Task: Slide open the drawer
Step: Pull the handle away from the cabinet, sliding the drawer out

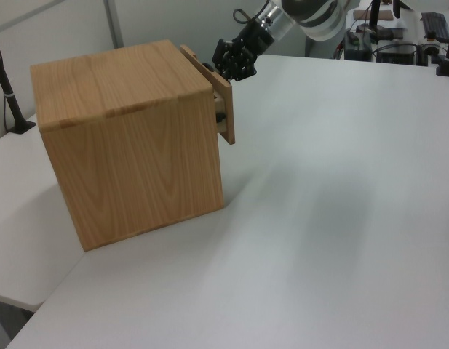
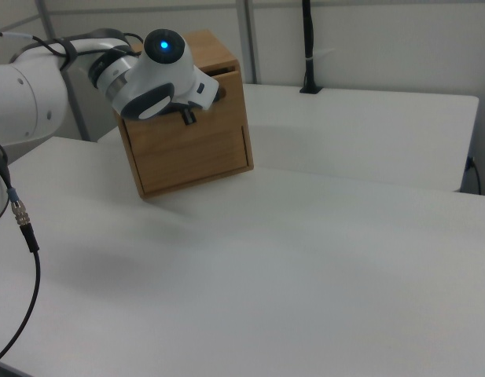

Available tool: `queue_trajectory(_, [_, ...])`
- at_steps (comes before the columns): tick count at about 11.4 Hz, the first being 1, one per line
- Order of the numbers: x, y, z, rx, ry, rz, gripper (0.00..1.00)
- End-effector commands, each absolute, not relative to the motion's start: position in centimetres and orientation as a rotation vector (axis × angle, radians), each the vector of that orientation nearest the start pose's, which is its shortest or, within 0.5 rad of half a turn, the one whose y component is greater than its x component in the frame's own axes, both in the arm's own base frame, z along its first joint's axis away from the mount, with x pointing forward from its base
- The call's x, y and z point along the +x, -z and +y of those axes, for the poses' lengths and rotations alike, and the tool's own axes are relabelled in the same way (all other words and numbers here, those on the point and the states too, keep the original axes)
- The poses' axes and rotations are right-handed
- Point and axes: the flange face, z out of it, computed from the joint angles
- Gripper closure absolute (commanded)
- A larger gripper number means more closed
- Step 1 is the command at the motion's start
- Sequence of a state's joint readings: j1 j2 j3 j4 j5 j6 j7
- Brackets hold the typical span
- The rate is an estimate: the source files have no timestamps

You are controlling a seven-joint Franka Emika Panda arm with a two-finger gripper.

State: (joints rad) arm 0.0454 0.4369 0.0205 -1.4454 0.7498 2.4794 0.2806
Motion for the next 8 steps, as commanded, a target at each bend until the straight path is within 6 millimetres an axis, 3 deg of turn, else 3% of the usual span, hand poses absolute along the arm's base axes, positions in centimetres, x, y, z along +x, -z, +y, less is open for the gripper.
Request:
queue_trajectory(1, [70.8, -51.6, -1.2, -2.300, 0.563, 0.749, 0.97])
queue_trajectory(8, [69.6, -52.5, -4.3, -2.364, 0.528, 0.649, 0.97])
